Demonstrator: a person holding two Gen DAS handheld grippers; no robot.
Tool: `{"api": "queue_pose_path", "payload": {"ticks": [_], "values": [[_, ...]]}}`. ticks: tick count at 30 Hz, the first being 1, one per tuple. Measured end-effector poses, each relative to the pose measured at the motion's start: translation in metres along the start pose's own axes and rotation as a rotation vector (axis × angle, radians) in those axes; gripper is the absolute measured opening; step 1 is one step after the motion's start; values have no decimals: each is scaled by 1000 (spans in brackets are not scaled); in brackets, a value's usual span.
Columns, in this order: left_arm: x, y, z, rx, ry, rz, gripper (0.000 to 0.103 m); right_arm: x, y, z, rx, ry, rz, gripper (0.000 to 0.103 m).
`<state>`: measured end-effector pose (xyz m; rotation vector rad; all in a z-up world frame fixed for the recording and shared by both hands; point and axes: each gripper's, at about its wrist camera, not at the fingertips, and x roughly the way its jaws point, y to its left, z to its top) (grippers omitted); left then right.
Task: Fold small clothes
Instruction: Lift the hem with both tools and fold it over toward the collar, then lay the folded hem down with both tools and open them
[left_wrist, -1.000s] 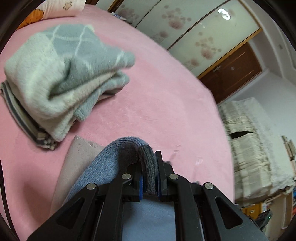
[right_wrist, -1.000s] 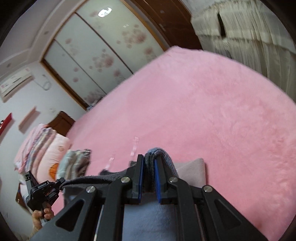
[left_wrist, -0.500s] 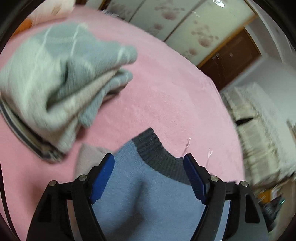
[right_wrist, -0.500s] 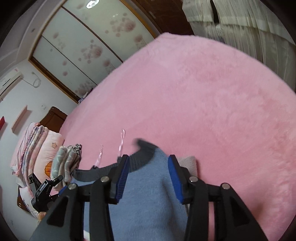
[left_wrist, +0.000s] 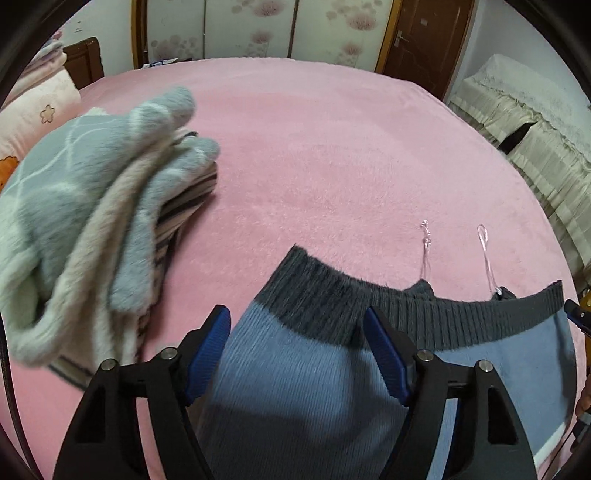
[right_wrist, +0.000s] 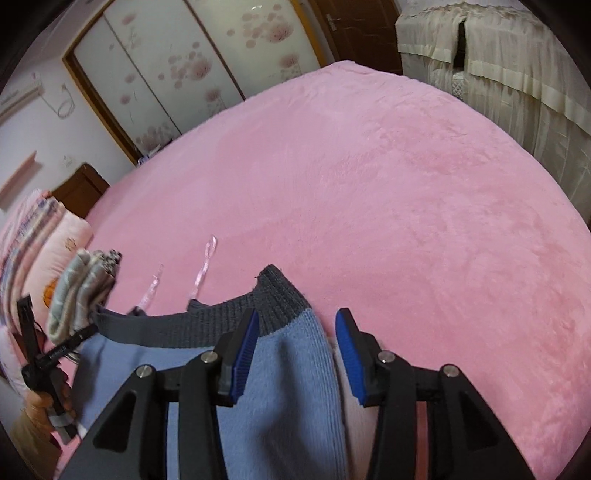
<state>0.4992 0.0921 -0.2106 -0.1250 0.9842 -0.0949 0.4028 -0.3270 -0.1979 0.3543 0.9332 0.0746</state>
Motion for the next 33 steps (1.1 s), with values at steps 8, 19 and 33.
{"api": "queue_pose_path", "payload": {"ticks": [8,19,33], "values": [[11,-6,6,2,-1,103,11,18,17,-7,-93,8,-119,9],[18,-12,-14,29,-36,209,20,24,9,-17,-49,-7,-202,10],[-148,14,-65,-13,-148,17,70,-145,54,-59,-176,-171,-92,39]]}}
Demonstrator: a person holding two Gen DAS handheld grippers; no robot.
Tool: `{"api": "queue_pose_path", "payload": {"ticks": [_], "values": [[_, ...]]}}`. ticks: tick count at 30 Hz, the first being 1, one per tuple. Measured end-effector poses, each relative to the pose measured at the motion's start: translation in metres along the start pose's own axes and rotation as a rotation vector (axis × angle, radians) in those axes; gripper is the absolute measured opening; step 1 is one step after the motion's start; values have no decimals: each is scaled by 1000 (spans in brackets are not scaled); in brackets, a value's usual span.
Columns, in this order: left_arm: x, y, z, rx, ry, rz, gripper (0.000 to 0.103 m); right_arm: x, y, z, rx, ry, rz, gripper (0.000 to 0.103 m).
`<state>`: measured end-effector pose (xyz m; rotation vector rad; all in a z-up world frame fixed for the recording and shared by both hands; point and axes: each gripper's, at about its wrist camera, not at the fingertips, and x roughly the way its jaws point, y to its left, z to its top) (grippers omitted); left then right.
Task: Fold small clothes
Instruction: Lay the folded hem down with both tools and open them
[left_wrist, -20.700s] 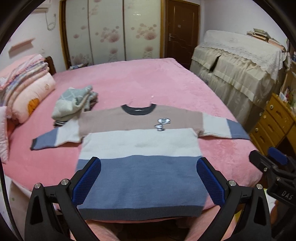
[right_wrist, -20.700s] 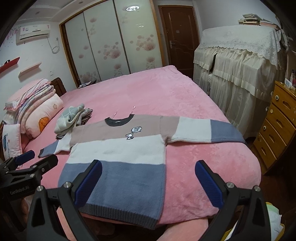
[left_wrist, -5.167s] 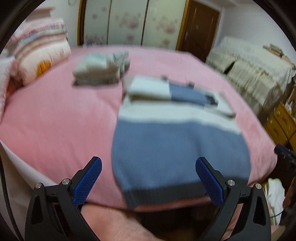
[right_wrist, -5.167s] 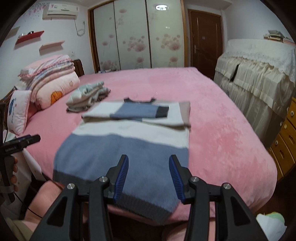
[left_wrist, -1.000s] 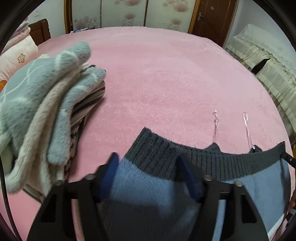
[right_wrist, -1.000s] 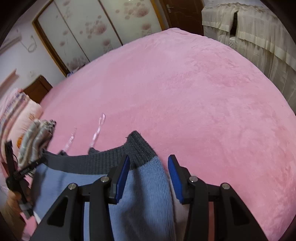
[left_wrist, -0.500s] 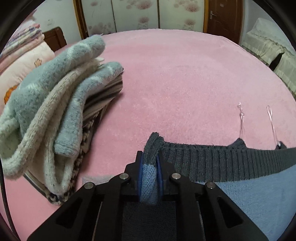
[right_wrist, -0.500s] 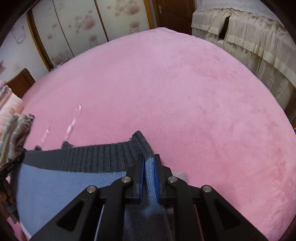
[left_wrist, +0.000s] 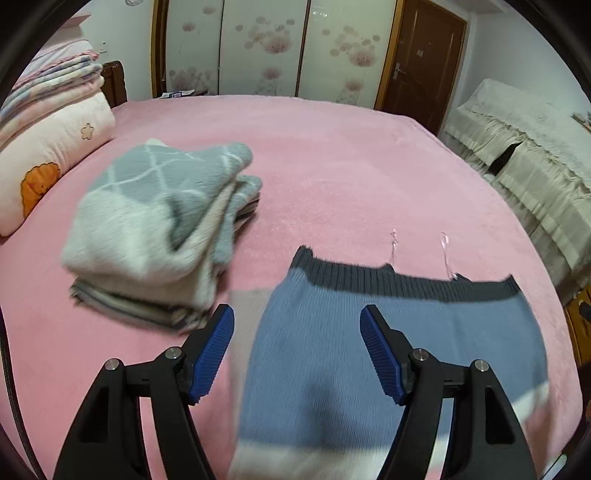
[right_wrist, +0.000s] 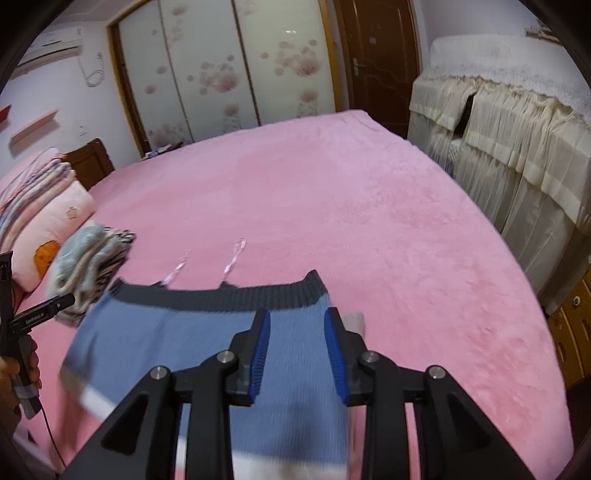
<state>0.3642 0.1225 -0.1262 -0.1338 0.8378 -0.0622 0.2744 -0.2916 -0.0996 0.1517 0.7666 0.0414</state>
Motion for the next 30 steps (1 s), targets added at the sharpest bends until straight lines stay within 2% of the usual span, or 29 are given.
{"api": "queue_pose_path", "payload": {"ticks": [2,7,11,13,18,21,23,24,27,28,29,30], "values": [[-17,9,-12,-2,-8,-2,70,-19,-1,-11,3,-9,4,46],[-28,39,-46,-32,21,0,70,-36,-3,-46,-11,29,6,47],[-26,56,-80,-77,63,-33,70,-29,-7,-79,0,73,-14,47],[-17,63,-93,-93,92,-46,70,-21,-14,-94,33,104,4,47],[3,68,-110,-138,129,-93,66,-4,-27,-116,87,140,-5,47],[12,68,-111,-173,136,-140,60,4,-32,-123,94,153,2,47],[18,66,-112,-172,139,-145,51,10,-32,-126,89,158,-1,47],[22,65,-113,-170,142,-142,44,13,-32,-127,89,159,3,47],[29,63,-117,-189,144,-142,40,22,-33,-130,93,169,12,47],[30,63,-117,-195,141,-144,37,26,-34,-131,98,173,15,45],[30,62,-118,-197,137,-145,34,30,-34,-131,101,179,19,37],[29,61,-119,-195,130,-145,27,34,-34,-132,105,190,25,23]]}}
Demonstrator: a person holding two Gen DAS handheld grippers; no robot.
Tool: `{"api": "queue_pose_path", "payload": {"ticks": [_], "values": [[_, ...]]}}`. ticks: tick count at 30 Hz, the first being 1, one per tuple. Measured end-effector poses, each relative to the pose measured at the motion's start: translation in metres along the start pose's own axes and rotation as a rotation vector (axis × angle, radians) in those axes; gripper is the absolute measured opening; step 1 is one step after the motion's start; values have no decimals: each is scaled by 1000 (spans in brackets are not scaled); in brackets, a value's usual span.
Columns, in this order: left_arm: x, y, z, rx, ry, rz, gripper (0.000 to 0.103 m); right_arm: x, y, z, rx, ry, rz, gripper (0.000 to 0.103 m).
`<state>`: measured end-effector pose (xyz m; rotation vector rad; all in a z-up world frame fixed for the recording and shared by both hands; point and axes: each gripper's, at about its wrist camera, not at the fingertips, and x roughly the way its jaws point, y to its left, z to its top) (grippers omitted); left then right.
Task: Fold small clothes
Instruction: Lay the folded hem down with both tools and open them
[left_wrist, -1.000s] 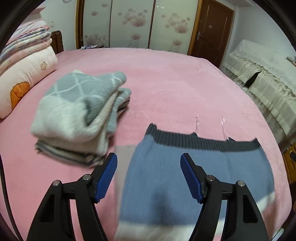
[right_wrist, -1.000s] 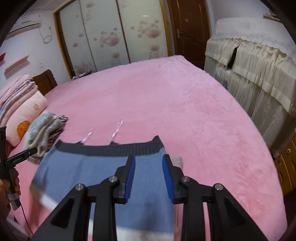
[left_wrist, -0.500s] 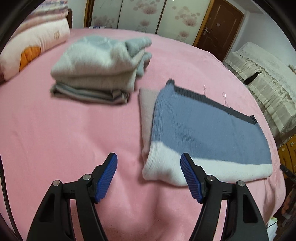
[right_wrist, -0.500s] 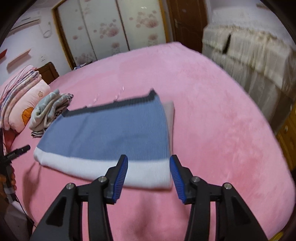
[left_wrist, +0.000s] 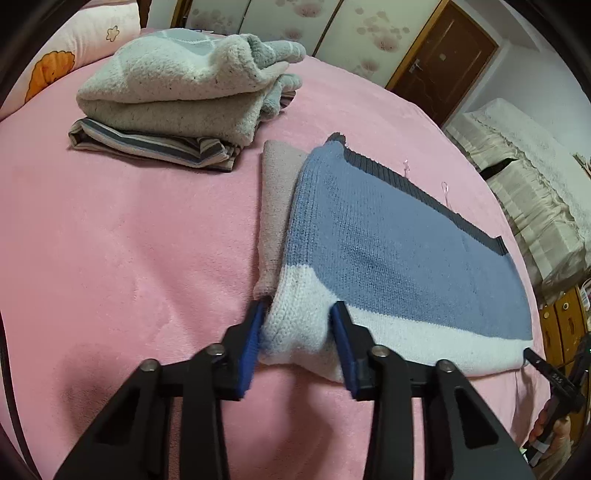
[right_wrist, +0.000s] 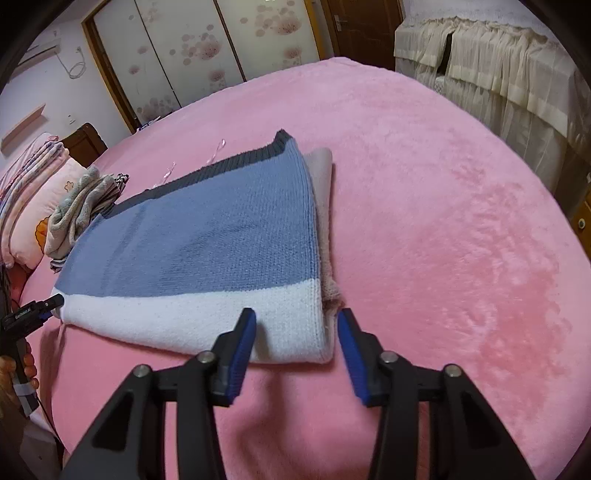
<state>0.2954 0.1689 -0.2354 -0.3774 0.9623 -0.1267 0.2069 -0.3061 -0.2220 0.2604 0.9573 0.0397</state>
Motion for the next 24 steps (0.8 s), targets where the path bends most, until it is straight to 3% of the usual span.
{"api": "queue_pose_path", "payload": {"ticks": [1,3,7,15,17,19,20,21,24], "values": [[-1,-2,-1,10,-4,4,21,4,-1,-1,4,14,-6,16],[-5,-11,-4,66,-15,52,17,4,-3,-2,12,9,-5,10],[-14,-19,-12,114,-29,116,16,-13,-11,-3,46,-34,-22,8],[1,-4,-24,80,-18,121,19,7,-24,-11,75,9,-56,8],[1,1,-23,40,-22,108,28,7,-23,-11,78,7,-62,9],[-2,8,-22,-11,-28,119,59,5,-20,-10,61,11,-66,9],[-4,12,-22,-43,-30,127,66,4,-18,-10,52,10,-68,10],[-8,16,-22,-77,-28,123,72,0,-16,-10,38,9,-78,13],[-17,21,-24,-124,-13,111,74,-13,-9,-9,16,-4,-113,20]]}}
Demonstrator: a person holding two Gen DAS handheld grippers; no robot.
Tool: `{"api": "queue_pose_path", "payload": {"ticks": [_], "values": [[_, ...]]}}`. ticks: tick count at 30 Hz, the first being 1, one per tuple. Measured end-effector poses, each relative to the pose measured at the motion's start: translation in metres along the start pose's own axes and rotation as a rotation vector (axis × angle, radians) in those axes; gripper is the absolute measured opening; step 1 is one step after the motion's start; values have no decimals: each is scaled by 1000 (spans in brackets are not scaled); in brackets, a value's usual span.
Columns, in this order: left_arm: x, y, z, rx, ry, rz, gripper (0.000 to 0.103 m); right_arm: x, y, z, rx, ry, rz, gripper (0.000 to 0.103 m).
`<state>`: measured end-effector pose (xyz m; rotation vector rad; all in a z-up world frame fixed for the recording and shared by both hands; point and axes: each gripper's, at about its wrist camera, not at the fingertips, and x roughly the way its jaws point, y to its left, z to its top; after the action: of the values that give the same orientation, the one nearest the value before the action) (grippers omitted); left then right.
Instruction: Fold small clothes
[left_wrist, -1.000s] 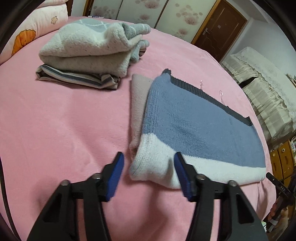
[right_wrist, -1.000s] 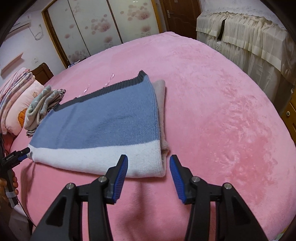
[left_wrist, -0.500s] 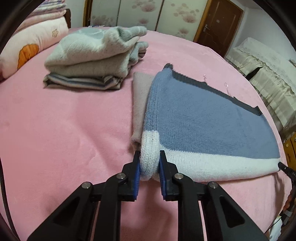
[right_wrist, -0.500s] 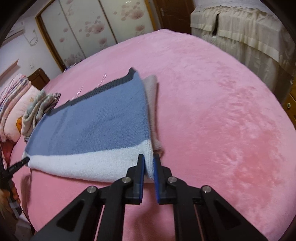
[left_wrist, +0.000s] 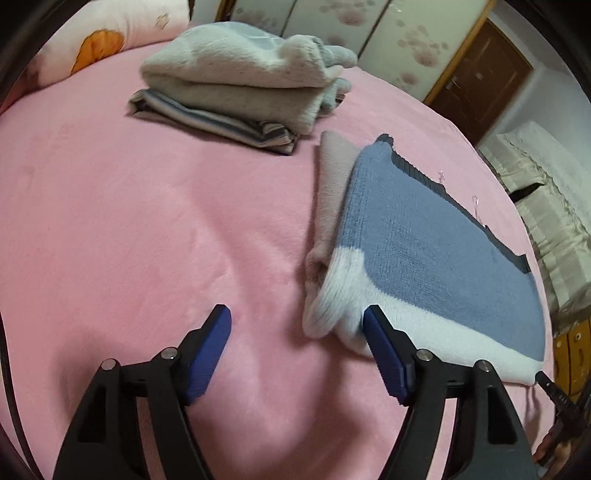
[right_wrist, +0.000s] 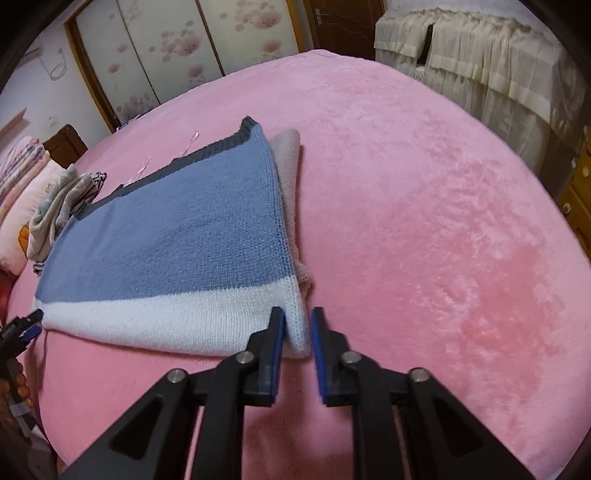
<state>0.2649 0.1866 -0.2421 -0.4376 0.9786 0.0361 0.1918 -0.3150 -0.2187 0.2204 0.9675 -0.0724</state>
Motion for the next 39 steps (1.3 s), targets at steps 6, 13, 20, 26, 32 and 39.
{"api": "queue_pose_path", "payload": {"ticks": [6,13,20,26,32,39], "values": [[-25,-6,-9,-10,0,40,79,-38,11,1,-5,-66,9,21],[-70,-20,-22,-101,-20,-30,85,-78,30,2,19,-130,73,21],[-101,-43,-31,-113,-70,-65,87,-97,65,0,-29,-168,92,28],[-111,-55,-35,-90,-64,-90,90,-103,98,-1,-69,-174,144,28],[-102,-56,-41,-96,-37,-133,91,-103,125,-2,-92,-165,206,28],[-69,-46,-46,-155,8,-202,91,-90,148,-9,-146,-143,209,28]]}}
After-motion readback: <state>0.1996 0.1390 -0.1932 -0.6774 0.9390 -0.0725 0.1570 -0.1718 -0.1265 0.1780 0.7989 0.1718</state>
